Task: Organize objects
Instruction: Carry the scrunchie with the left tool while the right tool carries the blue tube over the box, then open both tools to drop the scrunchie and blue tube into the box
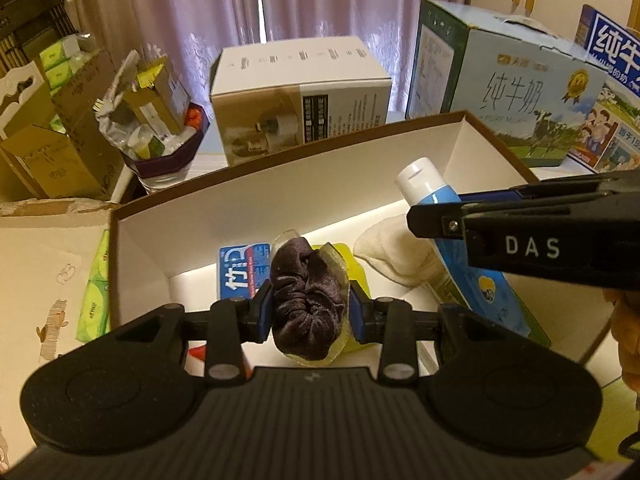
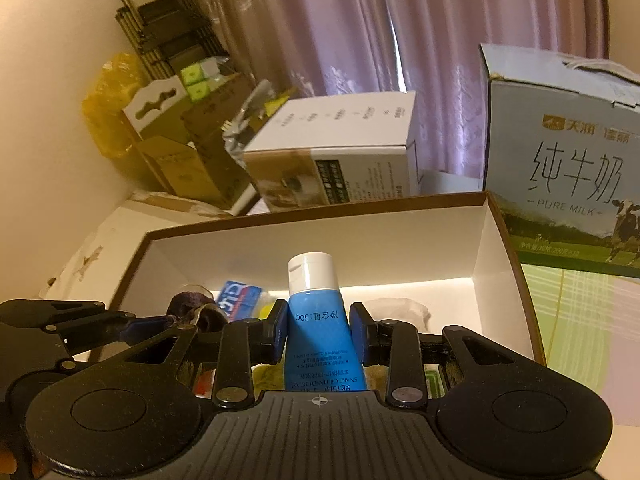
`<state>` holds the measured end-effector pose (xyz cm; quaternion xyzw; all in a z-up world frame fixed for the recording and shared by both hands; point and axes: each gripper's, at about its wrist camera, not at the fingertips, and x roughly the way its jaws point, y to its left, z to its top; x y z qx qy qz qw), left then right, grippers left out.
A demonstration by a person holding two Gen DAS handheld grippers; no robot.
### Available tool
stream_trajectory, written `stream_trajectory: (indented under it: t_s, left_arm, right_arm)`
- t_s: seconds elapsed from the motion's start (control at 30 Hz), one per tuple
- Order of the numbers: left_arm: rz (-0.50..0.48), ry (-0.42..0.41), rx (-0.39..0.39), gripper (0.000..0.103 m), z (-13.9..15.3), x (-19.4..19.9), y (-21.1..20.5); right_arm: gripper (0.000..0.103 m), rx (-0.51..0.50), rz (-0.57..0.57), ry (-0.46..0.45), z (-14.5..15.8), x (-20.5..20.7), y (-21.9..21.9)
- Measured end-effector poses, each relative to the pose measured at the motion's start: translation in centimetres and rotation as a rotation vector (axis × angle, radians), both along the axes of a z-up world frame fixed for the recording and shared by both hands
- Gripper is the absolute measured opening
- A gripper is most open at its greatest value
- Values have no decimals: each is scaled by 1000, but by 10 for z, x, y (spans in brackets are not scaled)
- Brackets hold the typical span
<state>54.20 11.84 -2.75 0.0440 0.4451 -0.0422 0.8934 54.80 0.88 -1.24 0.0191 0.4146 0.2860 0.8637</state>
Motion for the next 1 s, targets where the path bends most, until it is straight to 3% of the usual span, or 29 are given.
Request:
stream_trajectory:
  t_s: [0.33,0.5,0.57,1.0]
  left_arm:
    - [9,45,-22,36,-23,30,2]
    - [-2,37,-28,46,-26,34,3]
    - [-4,35,-27,59,-27,35,4]
    - [21,27,-9,72,-23,30,17]
  right_arm:
    - [30,-10,-29,37,-16,21,1]
    - [30,-2,-40,47,-17,26,0]
    - [30,1,-43,53,-17,27,-1]
    - [32,21,-45,55,-11,30,7]
